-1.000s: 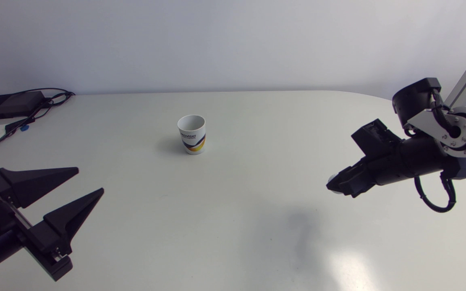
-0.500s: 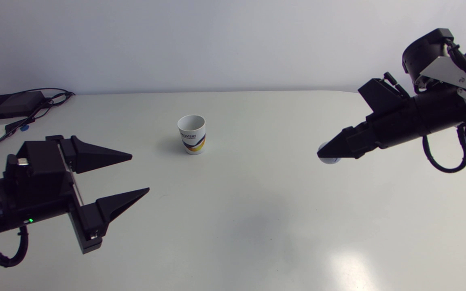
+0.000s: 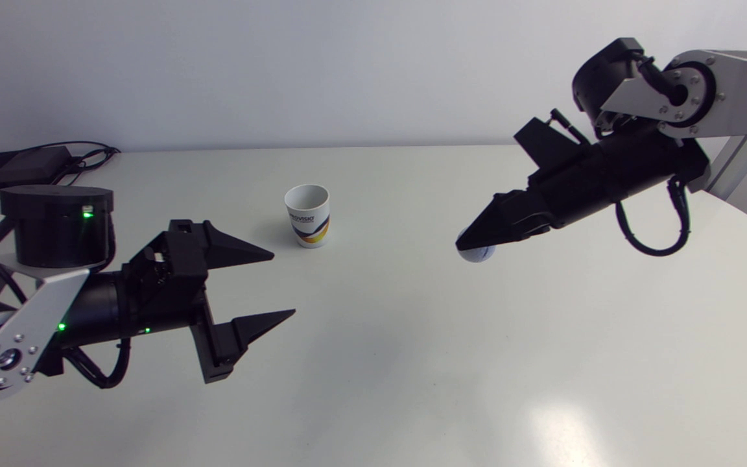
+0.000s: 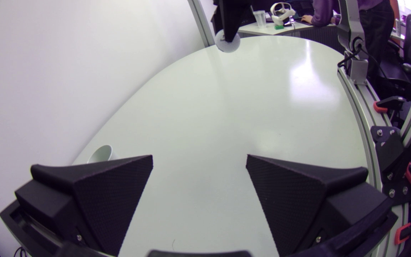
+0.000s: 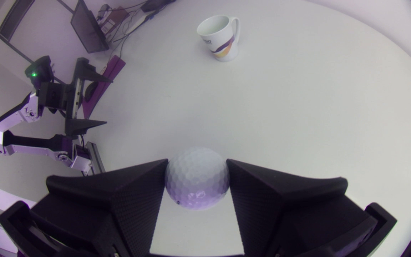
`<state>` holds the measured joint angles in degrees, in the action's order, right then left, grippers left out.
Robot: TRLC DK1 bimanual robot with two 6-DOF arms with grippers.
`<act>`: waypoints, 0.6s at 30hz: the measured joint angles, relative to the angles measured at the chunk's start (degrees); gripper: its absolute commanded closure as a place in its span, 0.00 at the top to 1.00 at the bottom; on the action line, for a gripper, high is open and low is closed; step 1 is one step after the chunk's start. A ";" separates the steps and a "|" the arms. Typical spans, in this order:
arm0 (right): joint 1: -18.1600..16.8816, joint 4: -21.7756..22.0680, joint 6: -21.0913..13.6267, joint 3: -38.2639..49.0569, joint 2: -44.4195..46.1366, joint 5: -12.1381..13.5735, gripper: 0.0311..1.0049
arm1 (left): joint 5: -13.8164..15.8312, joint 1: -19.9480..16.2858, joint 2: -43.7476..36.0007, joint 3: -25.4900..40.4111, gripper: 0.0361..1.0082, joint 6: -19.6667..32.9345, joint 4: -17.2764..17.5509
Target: Pick up the white golf ball from the table and place it into the cup.
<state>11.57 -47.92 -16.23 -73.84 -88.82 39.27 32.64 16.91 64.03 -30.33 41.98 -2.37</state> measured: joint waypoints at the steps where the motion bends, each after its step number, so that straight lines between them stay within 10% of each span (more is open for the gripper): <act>1: 0.92 0.79 0.63 0.02 -0.26 0.02 0.40 | -0.04 0.44 1.36 -0.02 0.94 0.02 -0.96; 18: 9.07 11.58 6.45 0.74 -5.97 -0.46 0.40 | -2.56 9.55 17.84 -10.58 0.95 -5.90 -12.70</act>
<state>20.64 -36.34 -9.78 -73.10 -94.78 38.81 30.09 26.46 81.87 -40.91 36.07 -15.07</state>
